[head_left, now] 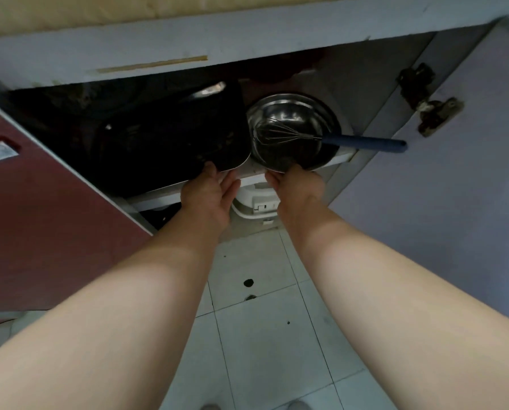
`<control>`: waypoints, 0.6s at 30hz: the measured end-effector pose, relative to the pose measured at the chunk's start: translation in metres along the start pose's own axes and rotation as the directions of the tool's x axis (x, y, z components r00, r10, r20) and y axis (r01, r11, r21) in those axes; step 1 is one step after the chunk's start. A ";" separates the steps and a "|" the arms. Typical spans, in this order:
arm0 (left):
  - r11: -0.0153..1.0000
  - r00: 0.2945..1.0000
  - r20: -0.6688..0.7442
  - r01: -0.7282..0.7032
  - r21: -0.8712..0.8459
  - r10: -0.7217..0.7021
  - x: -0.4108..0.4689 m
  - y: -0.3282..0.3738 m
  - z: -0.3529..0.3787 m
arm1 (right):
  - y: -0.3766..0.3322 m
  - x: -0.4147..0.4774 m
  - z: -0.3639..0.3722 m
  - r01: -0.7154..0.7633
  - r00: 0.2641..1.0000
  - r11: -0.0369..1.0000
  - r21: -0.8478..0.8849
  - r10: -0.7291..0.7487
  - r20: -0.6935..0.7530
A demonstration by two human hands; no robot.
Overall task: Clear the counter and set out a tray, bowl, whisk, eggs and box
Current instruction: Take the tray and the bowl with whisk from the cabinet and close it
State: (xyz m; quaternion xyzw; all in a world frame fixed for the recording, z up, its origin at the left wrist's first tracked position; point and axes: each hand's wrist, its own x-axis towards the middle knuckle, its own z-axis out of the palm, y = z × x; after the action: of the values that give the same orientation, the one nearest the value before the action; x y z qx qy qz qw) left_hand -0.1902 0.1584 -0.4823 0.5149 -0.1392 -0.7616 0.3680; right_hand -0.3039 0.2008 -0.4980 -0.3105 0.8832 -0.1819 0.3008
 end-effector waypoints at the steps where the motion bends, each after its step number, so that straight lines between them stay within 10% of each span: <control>1: 1.000 1.000 0.007 0.002 0.007 -0.002 -0.003 -0.002 0.000 | 0.004 -0.003 0.002 -0.070 0.995 0.979 0.192 0.082 -0.057; 3: 0.999 0.999 0.037 0.018 0.043 -0.020 -0.009 -0.008 0.000 | 0.015 -0.022 0.001 -0.211 0.952 0.441 0.872 0.294 0.082; 5: 0.996 0.997 0.070 0.030 0.088 -0.036 -0.018 -0.014 0.000 | 0.023 -0.031 0.003 -0.131 0.928 0.105 0.986 0.362 0.085; 18: 0.969 0.981 0.155 0.076 0.236 -0.115 -0.091 -0.061 -0.012 | 0.073 -0.118 -0.006 -0.145 0.856 0.036 0.989 0.505 0.107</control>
State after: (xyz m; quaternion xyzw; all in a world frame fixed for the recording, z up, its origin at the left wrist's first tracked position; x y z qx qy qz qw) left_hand -0.1866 0.2669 -0.4613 0.4941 -0.2315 -0.7980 0.2558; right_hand -0.2657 0.3333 -0.4814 0.2058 0.6176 -0.6806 0.3363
